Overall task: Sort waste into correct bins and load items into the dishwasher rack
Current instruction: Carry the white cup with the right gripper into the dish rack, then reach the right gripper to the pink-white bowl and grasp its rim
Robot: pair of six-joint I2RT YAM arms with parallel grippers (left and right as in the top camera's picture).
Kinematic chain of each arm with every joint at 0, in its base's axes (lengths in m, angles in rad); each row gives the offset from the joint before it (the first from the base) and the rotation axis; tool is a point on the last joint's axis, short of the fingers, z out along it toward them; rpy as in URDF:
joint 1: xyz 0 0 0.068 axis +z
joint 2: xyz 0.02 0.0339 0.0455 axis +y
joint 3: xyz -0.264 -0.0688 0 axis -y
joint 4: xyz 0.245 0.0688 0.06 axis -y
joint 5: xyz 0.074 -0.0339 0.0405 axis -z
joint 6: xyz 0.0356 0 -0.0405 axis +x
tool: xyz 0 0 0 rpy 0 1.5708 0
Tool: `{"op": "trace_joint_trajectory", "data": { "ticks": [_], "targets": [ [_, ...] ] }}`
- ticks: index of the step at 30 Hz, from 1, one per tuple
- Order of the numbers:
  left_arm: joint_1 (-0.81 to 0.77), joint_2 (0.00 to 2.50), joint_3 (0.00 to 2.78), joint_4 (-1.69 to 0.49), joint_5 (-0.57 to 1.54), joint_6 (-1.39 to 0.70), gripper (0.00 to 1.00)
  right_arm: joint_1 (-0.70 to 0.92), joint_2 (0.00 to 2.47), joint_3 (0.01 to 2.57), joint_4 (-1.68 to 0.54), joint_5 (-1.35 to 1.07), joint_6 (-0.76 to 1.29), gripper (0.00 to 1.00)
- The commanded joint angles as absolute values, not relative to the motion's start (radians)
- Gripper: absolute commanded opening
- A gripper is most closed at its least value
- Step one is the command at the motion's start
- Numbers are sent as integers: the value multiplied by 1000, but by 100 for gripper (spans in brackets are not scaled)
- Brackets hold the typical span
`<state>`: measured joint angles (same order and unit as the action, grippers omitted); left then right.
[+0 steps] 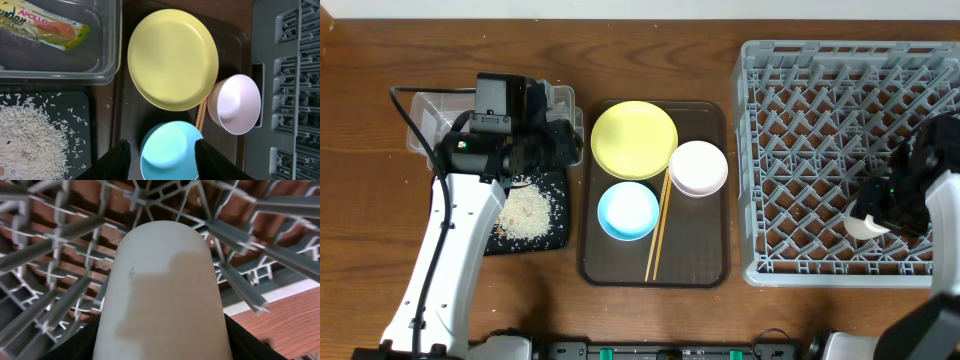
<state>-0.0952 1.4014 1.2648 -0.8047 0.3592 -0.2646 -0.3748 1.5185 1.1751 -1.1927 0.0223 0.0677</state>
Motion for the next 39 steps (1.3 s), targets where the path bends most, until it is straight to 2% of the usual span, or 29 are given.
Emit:
{"op": "trace_joint_trajectory", "data": {
  "ticks": [1, 3, 4, 5, 6, 9, 10, 17, 25, 30, 33, 39],
  "targets": [
    [-95, 1404, 1273, -808, 345, -255, 45, -381, 1574, 1188, -1181, 30, 78, 1],
    [-95, 1404, 1272, -808, 345, -255, 45, -381, 1600, 1188, -1163, 28, 78, 6],
    [-95, 1405, 1272, -809, 345, -255, 45, -381, 1609, 1188, -1156, 25, 78, 13],
    [-95, 1404, 1272, -809, 345, -255, 45, -381, 1617, 1188, -1151, 24, 78, 29],
    [-95, 1405, 1272, -810, 346, -255, 45, -381, 1620, 1188, -1147, 21, 78, 52],
    [-95, 1405, 1272, -811, 345, -255, 45, -381, 1620, 1188, -1144, 17, 78, 92],
    [-95, 1405, 1272, -811, 345, -255, 45, -381, 1620, 1188, -1144, 14, 78, 99],
    [-95, 1405, 1271, -867, 290, -255, 56, -380, 1617, 1205, -1173, -46, 78, 99],
    [-95, 1405, 1259, -938, 231, -255, 57, -354, 1557, 1357, -1200, -80, 72, 99],
    [-95, 1405, 1259, -942, 230, -255, 57, -289, 1498, 1402, -1120, -308, -23, 86],
    [-95, 1405, 1259, -942, 230, -255, 57, -223, 1485, 1402, -1073, -425, -35, 73],
    [-95, 1405, 1258, -977, 141, -255, 57, -13, 1507, 1398, -979, -445, -31, 54]
  ]
}}
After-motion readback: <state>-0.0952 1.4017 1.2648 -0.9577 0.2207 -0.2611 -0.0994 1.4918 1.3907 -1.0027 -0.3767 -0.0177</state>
